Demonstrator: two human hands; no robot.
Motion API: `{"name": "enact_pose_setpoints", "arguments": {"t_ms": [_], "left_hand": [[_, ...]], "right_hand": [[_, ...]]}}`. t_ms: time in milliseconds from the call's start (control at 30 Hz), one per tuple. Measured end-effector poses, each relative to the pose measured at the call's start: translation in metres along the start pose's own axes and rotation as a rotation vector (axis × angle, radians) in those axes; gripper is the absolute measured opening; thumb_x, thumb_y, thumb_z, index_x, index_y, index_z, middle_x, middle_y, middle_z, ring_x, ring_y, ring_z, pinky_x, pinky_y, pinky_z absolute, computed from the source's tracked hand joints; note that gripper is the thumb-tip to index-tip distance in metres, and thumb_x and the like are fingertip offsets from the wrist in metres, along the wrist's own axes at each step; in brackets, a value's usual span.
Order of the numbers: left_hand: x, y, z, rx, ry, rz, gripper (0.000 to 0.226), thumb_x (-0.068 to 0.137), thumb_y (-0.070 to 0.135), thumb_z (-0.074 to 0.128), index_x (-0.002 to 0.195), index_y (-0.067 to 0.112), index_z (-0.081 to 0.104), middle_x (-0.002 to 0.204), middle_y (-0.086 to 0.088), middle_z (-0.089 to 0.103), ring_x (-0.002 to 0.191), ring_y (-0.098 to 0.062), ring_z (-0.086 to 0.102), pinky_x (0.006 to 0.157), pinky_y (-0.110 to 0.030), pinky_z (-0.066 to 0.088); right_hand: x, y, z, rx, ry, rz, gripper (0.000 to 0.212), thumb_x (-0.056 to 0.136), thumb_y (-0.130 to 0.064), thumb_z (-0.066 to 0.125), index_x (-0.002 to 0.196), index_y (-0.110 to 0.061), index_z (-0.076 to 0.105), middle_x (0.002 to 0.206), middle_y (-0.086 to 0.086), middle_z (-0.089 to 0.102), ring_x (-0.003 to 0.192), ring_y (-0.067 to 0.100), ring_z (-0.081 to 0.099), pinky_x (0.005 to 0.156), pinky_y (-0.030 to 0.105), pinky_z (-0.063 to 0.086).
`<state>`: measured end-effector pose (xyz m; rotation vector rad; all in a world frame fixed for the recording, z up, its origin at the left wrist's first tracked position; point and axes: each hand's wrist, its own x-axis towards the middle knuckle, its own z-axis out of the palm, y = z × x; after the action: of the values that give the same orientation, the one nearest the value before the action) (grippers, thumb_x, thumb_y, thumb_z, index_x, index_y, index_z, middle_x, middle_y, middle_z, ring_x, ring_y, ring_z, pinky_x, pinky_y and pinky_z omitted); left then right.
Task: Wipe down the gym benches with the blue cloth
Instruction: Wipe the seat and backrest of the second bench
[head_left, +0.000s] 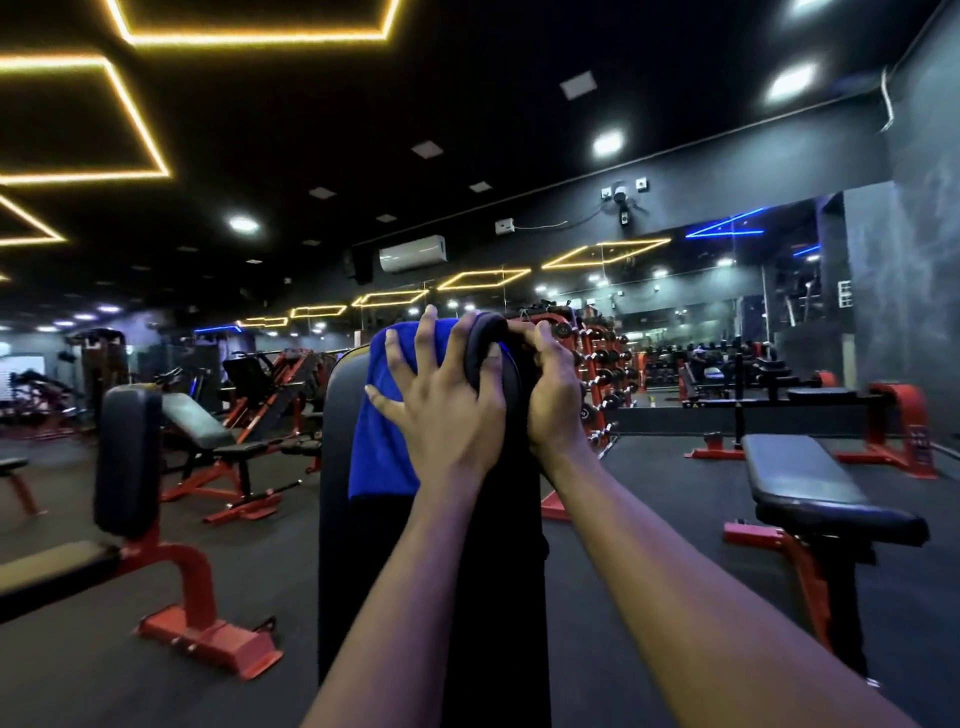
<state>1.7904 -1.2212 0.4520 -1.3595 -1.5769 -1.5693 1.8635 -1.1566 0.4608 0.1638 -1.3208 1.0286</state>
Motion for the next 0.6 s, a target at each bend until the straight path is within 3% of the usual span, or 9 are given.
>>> {"name": "enact_pose_setpoints", "arguments": {"t_ms": [100, 233, 333, 467, 600], "left_hand": [[-0.022, 0.000, 0.001, -0.039, 0.042, 0.047, 0.050, 0.094, 0.056, 0.036, 0.143, 0.053, 0.033, 0.160, 0.023, 0.010, 0.151, -0.014, -0.007, 0.116, -0.063, -0.006], [-0.053, -0.012, 0.000, -0.003, 0.002, 0.133, 0.055, 0.093, 0.060, 0.032, 0.147, 0.052, 0.029, 0.162, 0.022, 0.003, 0.150, -0.012, -0.013, 0.116, -0.064, -0.004], [-0.041, -0.015, 0.000, -0.008, -0.016, 0.126, 0.054, 0.091, 0.062, 0.033, 0.144, 0.056, 0.030, 0.161, 0.025, 0.004, 0.150, -0.011, -0.013, 0.115, -0.064, -0.004], [-0.007, -0.013, -0.005, -0.045, -0.013, 0.040, 0.044, 0.094, 0.058, 0.036, 0.138, 0.055, 0.036, 0.158, 0.024, 0.010, 0.149, -0.011, -0.009, 0.114, -0.066, -0.003], [-0.017, -0.006, -0.001, -0.035, 0.027, -0.043, 0.046, 0.097, 0.056, 0.035, 0.143, 0.054, 0.031, 0.160, 0.023, 0.005, 0.150, -0.012, -0.010, 0.115, -0.065, -0.004]], "right_hand": [[0.000, 0.001, -0.002, 0.025, 0.000, -0.009, 0.055, 0.106, -0.033, 0.027, 0.116, 0.009, 0.061, 0.109, 0.021, 0.067, 0.102, 0.023, 0.065, 0.086, 0.026, 0.052], [0.000, 0.003, -0.001, 0.031, -0.015, -0.005, 0.065, 0.102, -0.043, 0.027, 0.118, 0.010, 0.061, 0.121, 0.027, 0.064, 0.117, 0.039, 0.059, 0.103, 0.046, 0.046], [-0.001, 0.002, -0.001, 0.011, -0.004, -0.002, 0.067, 0.100, -0.044, 0.027, 0.117, 0.011, 0.061, 0.117, 0.028, 0.065, 0.109, 0.034, 0.062, 0.096, 0.039, 0.048], [-0.003, 0.002, 0.001, -0.009, 0.007, 0.003, 0.060, 0.101, -0.044, 0.027, 0.112, 0.001, 0.064, 0.106, 0.015, 0.069, 0.103, 0.024, 0.065, 0.088, 0.031, 0.051], [-0.003, -0.001, 0.004, -0.051, 0.048, -0.020, 0.059, 0.102, -0.045, 0.026, 0.113, -0.001, 0.064, 0.116, 0.023, 0.066, 0.113, 0.034, 0.062, 0.103, 0.047, 0.047]]}}
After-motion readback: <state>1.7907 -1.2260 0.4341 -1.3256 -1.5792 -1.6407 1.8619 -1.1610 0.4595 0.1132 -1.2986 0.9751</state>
